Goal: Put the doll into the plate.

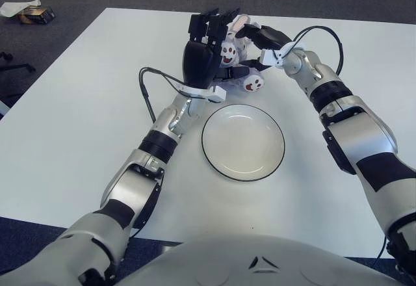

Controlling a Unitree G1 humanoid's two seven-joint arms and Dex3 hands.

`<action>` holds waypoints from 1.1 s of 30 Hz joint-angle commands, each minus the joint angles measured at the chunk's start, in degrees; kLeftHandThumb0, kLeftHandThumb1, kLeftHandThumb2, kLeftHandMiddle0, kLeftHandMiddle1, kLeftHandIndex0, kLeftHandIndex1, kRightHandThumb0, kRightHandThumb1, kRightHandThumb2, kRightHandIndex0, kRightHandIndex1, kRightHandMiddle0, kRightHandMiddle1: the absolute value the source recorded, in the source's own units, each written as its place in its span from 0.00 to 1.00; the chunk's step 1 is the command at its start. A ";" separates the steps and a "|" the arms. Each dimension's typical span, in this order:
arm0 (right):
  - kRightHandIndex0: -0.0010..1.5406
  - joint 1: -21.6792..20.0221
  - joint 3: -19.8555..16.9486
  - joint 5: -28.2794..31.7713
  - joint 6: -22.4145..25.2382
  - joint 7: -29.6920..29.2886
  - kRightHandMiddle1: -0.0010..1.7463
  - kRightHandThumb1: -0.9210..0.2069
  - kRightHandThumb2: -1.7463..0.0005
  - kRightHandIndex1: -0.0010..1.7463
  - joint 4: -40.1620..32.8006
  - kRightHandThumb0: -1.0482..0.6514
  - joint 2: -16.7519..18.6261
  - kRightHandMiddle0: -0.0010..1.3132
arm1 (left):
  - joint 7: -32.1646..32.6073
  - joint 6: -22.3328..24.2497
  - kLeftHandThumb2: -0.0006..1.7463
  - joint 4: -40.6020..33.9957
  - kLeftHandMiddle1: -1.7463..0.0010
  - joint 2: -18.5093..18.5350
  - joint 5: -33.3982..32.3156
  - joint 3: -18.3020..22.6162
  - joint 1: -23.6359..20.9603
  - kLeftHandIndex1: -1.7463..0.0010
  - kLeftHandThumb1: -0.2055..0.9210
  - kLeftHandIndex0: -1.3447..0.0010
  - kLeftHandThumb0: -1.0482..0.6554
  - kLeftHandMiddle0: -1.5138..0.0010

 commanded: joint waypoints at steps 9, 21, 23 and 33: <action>0.07 0.96 0.93 -1.02 -4.00 -2.42 0.44 0.12 0.69 0.69 2.48 0.13 -1.97 0.00 | -8.94 -1.65 0.51 4.60 0.32 -0.10 -8.08 0.78 -3.40 0.33 0.52 1.00 0.20 0.94; 0.09 0.50 2.75 -2.67 -8.43 -5.99 0.41 0.01 0.77 0.81 4.09 0.12 -3.83 0.00 | -11.15 -2.47 0.60 6.53 0.24 0.35 -9.83 0.78 -4.91 0.28 0.41 1.00 0.31 0.93; 0.09 0.42 2.50 -2.34 -8.74 -5.49 0.41 0.01 0.77 0.82 3.99 0.11 -4.06 0.00 | -10.99 -2.64 0.61 6.81 0.23 0.59 -9.55 0.64 -5.05 0.26 0.41 1.00 0.32 0.93; 0.08 0.52 1.28 -0.78 -6.51 -2.24 0.28 0.00 0.78 0.87 3.33 0.06 -3.97 0.00 | -9.50 -3.32 0.63 8.97 0.21 1.00 -8.67 0.52 -5.57 0.24 0.39 1.00 0.32 0.94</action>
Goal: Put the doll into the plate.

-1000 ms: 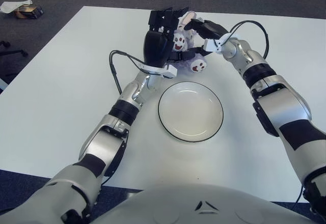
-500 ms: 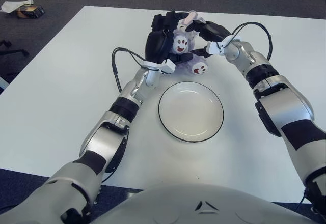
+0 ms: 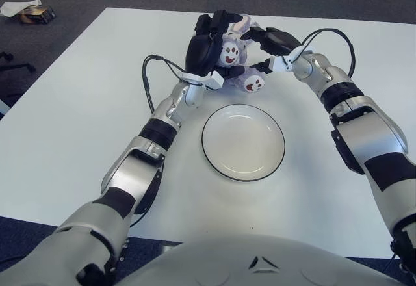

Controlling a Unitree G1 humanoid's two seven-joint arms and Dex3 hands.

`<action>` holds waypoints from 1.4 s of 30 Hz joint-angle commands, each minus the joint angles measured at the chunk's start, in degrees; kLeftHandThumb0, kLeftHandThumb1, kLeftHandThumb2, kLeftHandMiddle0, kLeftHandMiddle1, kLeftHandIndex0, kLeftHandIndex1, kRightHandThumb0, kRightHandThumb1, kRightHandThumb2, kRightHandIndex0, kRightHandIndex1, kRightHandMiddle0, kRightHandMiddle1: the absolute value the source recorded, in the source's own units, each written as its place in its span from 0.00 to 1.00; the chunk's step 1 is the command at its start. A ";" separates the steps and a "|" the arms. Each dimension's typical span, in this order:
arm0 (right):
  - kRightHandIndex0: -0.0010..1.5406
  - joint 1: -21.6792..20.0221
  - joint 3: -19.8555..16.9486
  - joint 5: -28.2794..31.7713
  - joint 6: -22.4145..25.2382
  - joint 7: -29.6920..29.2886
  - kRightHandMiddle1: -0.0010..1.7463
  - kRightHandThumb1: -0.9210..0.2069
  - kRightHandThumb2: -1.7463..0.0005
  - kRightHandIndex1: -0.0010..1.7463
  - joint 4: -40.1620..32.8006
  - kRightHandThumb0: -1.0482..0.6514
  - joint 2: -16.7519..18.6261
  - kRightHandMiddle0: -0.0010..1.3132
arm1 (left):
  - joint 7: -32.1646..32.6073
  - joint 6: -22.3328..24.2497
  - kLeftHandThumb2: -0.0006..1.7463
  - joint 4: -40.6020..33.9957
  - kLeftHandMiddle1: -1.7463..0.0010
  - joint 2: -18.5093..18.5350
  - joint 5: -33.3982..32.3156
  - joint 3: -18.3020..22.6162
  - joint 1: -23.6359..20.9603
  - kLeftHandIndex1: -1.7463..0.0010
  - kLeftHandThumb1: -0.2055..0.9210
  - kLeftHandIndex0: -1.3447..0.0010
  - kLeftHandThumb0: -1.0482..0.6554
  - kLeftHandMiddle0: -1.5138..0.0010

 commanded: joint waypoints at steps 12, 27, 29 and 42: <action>0.08 0.86 -2.00 2.62 4.37 5.87 0.61 0.00 0.76 0.82 -2.18 0.10 -0.65 0.00 | 0.97 -0.57 0.66 1.47 0.15 0.03 -0.09 0.07 -0.73 0.04 0.47 0.77 0.52 0.66; 0.11 2.53 -2.96 2.50 4.08 4.65 0.48 0.01 0.72 0.80 -5.40 0.17 -1.86 0.00 | 1.59 2.25 0.91 1.19 0.10 -0.50 0.61 0.06 -0.24 0.00 0.21 0.56 0.61 0.42; 0.11 2.60 -2.95 2.44 4.15 4.67 0.47 0.01 0.71 0.77 -5.70 0.19 -2.05 0.00 | 1.41 2.39 0.91 1.15 0.10 -0.56 0.35 0.10 -0.19 0.00 0.20 0.55 0.61 0.41; 0.09 3.10 -2.70 1.51 5.51 2.93 0.47 0.00 0.66 0.63 -8.49 0.20 -3.53 0.00 | 4.10 5.79 0.94 0.54 0.01 -0.24 2.92 -0.59 0.15 0.00 0.21 0.54 0.61 0.46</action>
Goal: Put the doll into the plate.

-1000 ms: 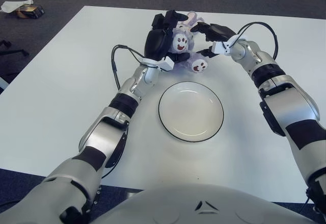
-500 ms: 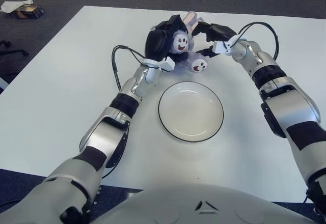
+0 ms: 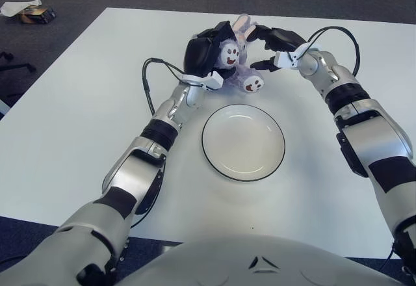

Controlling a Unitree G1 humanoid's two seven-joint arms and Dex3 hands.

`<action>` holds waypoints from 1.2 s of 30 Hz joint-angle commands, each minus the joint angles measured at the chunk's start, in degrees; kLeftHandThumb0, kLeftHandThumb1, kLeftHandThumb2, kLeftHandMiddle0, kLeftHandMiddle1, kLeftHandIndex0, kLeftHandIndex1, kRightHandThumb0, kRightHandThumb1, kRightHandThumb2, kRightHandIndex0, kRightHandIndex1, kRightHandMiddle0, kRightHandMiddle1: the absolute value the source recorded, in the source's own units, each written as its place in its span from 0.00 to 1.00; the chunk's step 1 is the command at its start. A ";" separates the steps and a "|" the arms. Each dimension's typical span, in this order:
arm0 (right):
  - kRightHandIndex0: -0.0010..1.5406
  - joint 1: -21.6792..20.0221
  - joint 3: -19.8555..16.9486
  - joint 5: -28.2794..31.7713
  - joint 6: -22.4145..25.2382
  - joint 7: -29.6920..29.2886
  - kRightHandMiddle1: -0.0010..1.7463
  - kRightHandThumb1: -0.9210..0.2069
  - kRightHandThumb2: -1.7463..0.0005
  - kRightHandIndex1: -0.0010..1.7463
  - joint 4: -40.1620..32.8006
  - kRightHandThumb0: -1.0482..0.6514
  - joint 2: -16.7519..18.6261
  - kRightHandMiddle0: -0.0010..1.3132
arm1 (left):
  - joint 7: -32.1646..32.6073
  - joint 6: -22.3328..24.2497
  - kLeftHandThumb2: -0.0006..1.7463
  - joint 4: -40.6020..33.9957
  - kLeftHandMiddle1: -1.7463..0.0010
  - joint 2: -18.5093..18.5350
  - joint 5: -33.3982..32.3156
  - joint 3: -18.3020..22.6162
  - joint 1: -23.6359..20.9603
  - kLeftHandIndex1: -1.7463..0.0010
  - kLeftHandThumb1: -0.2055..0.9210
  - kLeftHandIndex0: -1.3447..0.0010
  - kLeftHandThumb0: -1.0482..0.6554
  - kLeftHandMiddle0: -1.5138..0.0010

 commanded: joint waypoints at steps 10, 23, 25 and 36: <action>0.10 1.02 -1.99 1.27 -0.05 -2.65 0.55 0.02 0.65 0.58 -2.83 0.21 -2.76 0.00 | 0.91 1.73 1.00 -0.37 0.00 -0.20 -0.99 0.41 0.80 0.01 0.12 0.47 0.61 0.43; 0.14 1.53 -4.77 1.60 1.33 -5.00 0.64 0.06 0.62 0.58 -5.68 0.22 -3.94 0.00 | -6.12 -9.19 1.00 1.40 0.05 0.09 -10.27 2.17 2.03 0.00 0.10 0.48 0.61 0.38; 0.14 1.39 -5.10 1.60 1.80 -5.02 0.65 0.07 0.62 0.58 -5.75 0.22 -3.95 0.00 | -7.94 -11.77 1.00 1.96 0.07 0.37 -11.87 2.48 2.28 0.00 0.09 0.48 0.61 0.37; 0.15 0.92 -6.57 2.93 3.81 -3.88 0.67 0.15 0.57 0.59 -6.40 0.23 -3.87 0.00 | -22.19 -23.98 1.00 5.80 0.11 1.62 -23.30 5.45 2.43 0.00 0.07 0.46 0.61 0.34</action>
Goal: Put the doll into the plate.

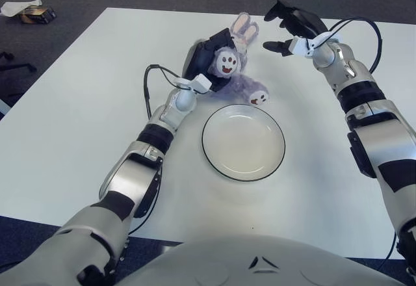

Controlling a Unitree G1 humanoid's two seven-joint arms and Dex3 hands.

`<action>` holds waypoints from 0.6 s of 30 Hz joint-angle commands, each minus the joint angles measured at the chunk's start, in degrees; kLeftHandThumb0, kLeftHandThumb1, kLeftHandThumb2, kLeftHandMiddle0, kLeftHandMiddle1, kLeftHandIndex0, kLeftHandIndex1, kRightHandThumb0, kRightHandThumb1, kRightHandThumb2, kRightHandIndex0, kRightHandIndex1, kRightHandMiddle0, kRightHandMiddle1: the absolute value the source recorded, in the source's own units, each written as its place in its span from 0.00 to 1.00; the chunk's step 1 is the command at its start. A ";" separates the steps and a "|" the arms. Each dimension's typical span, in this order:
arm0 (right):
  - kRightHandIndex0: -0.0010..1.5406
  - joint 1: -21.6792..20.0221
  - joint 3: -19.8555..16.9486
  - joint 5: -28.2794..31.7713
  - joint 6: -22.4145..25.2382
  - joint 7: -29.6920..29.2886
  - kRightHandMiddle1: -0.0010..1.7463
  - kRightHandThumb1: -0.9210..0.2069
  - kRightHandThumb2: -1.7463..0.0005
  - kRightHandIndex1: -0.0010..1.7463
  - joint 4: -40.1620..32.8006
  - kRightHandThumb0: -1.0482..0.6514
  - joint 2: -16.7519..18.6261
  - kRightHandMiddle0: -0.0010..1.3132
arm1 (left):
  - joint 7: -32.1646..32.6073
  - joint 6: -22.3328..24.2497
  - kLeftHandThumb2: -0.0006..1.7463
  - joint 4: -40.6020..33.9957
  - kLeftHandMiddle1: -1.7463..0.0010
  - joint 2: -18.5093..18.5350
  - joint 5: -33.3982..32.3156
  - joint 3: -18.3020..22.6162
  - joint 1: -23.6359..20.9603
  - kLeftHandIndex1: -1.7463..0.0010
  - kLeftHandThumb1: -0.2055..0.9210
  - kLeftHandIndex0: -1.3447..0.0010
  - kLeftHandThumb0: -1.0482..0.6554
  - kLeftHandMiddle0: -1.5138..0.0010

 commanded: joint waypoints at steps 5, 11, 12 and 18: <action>0.15 -0.64 -0.94 1.51 0.36 1.74 0.68 0.16 0.55 0.60 -0.72 0.24 -0.68 0.00 | -13.31 -4.93 1.00 2.59 0.13 -0.70 -12.37 3.47 0.32 0.00 0.06 0.45 0.61 0.33; 0.16 -0.80 -0.77 1.08 0.46 1.94 0.67 0.16 0.55 0.60 -1.06 0.23 -0.97 0.00 | -29.81 -4.03 1.00 1.37 0.14 -3.36 -28.23 6.73 1.03 0.00 0.05 0.44 0.61 0.32; 0.16 -0.83 -0.71 0.96 0.48 1.93 0.67 0.16 0.55 0.60 -1.10 0.23 -1.02 0.00 | -32.15 -4.02 1.00 1.37 0.14 -3.66 -30.11 7.25 0.95 0.00 0.05 0.44 0.61 0.32; 0.16 -1.08 -0.26 0.17 0.53 1.76 0.65 0.16 0.55 0.59 -1.41 0.23 -1.20 0.00 | -50.48 1.46 1.00 2.04 0.13 -5.98 -44.73 12.38 -0.36 0.00 0.06 0.44 0.61 0.33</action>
